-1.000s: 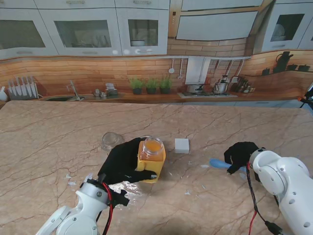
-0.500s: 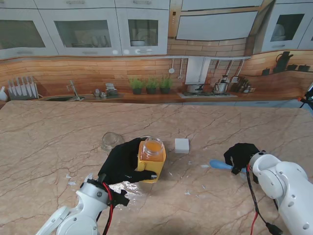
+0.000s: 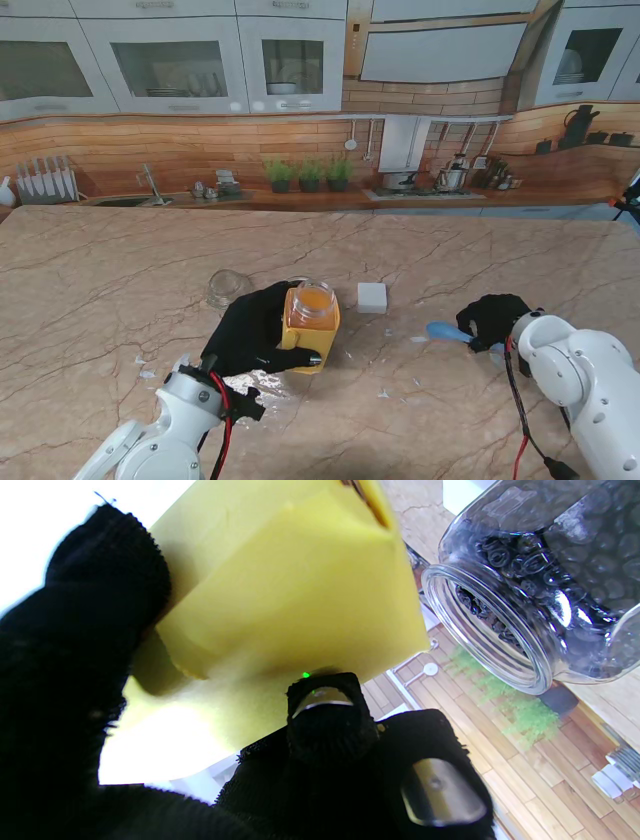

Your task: Portion coffee beans from the glass jar into the coffee jar

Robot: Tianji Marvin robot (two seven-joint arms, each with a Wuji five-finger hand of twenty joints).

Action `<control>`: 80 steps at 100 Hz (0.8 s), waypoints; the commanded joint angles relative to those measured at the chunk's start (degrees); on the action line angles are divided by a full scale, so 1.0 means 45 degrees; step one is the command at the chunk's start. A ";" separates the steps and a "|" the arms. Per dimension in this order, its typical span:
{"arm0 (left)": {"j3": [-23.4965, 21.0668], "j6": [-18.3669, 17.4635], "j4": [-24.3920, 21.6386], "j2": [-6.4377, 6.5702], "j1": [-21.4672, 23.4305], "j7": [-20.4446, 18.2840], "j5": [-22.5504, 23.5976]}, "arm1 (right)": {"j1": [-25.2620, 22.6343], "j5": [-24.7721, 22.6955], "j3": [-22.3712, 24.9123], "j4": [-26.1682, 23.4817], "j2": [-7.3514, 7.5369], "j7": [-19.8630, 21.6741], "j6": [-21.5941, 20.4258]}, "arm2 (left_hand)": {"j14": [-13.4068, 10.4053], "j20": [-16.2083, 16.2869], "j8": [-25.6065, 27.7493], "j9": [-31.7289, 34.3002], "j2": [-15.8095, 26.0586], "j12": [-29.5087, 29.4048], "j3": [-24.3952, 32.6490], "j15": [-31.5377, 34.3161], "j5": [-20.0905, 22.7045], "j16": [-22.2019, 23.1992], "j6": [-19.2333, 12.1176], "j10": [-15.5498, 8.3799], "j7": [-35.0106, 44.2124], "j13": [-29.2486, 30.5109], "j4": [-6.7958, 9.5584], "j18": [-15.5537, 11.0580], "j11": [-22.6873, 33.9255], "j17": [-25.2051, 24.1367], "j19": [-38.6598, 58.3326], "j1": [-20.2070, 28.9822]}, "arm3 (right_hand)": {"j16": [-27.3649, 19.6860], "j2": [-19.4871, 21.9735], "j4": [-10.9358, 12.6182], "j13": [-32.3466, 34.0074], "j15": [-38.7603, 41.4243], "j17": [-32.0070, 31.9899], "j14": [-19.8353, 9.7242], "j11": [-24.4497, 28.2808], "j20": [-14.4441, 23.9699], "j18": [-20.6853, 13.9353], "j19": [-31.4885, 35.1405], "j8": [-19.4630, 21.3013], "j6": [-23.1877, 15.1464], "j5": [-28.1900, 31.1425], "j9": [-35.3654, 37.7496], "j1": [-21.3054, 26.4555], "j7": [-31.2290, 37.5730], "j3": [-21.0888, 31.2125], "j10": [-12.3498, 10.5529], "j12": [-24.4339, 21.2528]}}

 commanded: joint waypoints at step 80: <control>0.0066 0.0048 -0.0042 -0.0022 0.0066 -0.0102 0.0013 | 0.0004 0.1226 -0.0995 0.0090 -0.0094 0.1066 0.1672 | 0.0626 -0.0146 0.1030 0.1475 0.2711 0.1040 0.3306 -0.0656 0.0692 0.0132 -0.3140 -0.1529 0.3356 -0.0034 0.1784 -0.1832 0.1542 -0.0266 0.2292 0.2363 | 0.5611 0.5982 0.1499 0.1026 0.5090 0.4563 -0.0187 0.5289 0.3059 0.0683 0.6508 0.3506 -0.0154 -0.3153 -0.3934 0.4671 0.0457 -0.4673 0.0828 0.4712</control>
